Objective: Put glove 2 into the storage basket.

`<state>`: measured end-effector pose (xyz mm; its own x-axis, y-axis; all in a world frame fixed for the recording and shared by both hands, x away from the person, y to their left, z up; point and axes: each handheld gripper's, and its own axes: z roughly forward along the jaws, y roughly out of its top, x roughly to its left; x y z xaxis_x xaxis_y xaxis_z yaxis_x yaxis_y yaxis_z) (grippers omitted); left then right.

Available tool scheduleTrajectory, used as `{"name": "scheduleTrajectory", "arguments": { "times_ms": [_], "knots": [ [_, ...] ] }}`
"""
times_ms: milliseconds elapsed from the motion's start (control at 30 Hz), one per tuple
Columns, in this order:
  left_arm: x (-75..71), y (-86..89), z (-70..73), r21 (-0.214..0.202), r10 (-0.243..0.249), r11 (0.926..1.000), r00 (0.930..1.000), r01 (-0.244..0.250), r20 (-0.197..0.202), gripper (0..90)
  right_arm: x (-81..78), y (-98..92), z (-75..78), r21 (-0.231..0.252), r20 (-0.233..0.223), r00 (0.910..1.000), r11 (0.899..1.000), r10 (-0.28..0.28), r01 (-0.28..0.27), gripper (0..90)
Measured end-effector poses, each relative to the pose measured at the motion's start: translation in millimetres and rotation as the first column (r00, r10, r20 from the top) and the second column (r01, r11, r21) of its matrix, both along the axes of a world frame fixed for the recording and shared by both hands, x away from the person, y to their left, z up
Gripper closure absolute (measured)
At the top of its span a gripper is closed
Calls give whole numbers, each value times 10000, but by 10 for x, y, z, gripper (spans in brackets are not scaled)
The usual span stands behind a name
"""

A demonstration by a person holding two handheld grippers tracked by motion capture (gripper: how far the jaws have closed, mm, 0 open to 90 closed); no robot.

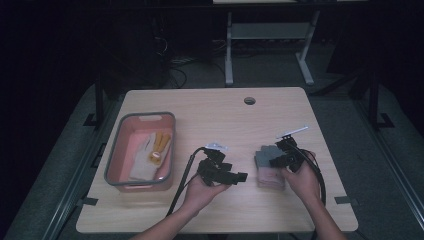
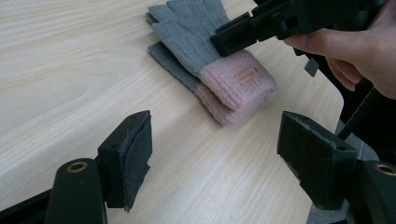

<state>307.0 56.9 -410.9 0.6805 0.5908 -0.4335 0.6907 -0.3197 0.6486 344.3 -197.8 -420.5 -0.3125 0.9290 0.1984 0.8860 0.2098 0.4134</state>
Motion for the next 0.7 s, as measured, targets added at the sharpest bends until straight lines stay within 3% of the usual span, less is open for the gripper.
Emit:
{"name": "scheduleTrajectory", "arguments": {
  "times_ms": [333, 500, 700],
  "knots": [
    [61, -146, -34, -23, 3, 10000, 9998, -4, -178, 288, -54, -166, 73, 466, 286, 9995, 9989, -115, 101, 719],
    [111, -254, -81, -27, -52, 10000, 9997, 51, -249, 315, -90, -304, 37, 914, 250, 9987, 9950, -438, 414, 675],
    [194, -383, -178, -21, 10, 10000, 9982, -11, -598, 332, -130, -430, -10, 1354, 320, 9974, 9890, -644, 595, 635]
  ]
}}
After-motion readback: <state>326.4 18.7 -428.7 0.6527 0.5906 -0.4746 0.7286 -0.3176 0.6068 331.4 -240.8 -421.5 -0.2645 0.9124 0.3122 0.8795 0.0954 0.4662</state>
